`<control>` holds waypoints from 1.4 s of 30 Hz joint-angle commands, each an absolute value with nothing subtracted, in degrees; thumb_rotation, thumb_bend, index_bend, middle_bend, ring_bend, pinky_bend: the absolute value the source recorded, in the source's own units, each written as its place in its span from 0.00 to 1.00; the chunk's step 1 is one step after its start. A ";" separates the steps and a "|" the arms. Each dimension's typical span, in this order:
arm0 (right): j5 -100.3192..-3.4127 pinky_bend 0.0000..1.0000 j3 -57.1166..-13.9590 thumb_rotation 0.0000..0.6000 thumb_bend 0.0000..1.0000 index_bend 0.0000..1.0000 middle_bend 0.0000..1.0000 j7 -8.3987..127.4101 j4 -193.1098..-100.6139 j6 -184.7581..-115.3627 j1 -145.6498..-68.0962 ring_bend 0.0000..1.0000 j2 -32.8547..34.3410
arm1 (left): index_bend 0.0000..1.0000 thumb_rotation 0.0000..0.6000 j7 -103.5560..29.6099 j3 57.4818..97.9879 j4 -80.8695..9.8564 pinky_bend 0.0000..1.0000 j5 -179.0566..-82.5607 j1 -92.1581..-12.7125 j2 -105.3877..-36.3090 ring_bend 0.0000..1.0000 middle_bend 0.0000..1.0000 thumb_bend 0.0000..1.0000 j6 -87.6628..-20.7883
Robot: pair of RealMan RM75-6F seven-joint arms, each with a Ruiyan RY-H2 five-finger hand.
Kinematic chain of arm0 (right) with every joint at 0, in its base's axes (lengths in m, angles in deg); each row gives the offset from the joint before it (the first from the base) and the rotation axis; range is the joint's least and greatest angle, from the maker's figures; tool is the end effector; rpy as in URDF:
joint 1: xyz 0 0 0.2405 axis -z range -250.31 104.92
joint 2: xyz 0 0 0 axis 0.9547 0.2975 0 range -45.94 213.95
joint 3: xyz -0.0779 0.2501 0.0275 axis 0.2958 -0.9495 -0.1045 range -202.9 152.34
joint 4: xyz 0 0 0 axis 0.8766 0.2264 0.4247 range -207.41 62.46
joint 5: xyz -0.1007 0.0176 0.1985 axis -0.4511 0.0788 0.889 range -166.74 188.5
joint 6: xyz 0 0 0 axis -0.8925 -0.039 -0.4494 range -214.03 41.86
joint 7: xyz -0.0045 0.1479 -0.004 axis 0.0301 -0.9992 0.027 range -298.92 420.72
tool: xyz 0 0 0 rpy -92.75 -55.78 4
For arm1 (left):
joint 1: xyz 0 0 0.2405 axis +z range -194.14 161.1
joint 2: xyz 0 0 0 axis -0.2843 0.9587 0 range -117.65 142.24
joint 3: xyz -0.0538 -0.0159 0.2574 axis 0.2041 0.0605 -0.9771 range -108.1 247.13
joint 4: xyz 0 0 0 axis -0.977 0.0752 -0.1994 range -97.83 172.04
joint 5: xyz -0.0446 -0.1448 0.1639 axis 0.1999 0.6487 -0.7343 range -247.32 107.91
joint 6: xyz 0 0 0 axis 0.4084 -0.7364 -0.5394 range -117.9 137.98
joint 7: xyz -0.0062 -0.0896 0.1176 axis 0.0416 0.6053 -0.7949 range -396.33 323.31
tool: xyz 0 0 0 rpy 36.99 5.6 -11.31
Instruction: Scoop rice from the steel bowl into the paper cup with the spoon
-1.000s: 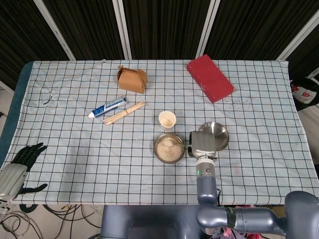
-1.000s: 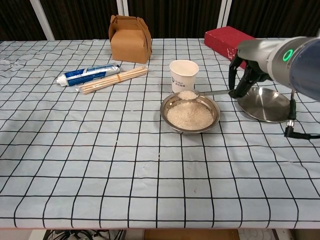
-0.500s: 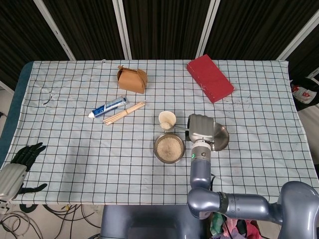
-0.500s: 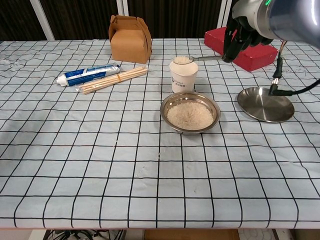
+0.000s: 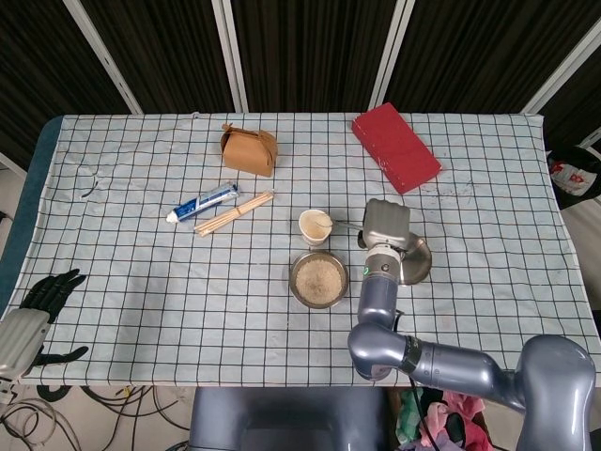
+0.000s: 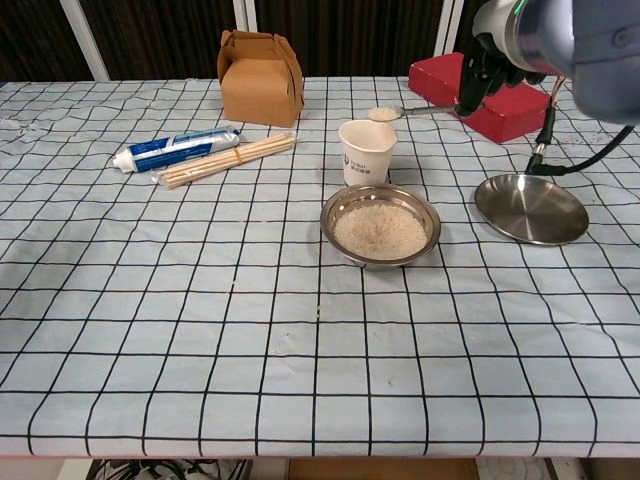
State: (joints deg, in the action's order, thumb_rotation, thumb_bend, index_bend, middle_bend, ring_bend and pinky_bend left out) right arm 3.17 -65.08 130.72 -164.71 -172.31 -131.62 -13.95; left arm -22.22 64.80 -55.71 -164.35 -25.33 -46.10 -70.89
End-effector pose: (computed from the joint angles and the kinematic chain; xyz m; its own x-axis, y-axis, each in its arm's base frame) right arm -0.0487 -0.4062 0.0162 0.4075 -0.2811 0.8689 -0.8398 0.2585 0.4774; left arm -0.3155 0.1754 0.1473 0.2824 0.2085 0.9364 0.9540 -0.1638 -0.2513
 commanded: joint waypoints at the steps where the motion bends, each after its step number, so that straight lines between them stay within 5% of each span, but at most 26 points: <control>1: 2.38 1.00 -63.01 1.00 0.49 0.68 1.00 129.92 -162.98 -170.80 -131.61 1.00 -14.10 | 0.00 1.00 -22.18 64.80 -55.81 0.00 -164.31 -25.36 -46.07 0.00 0.00 0.02 -70.79; 42: -37.37 1.00 -29.45 1.00 0.49 0.68 1.00 139.26 -145.70 -166.69 -135.35 1.00 -14.98 | 0.00 1.00 -20.17 64.81 -56.10 0.00 -164.91 -25.49 -45.61 0.00 0.00 0.02 -71.10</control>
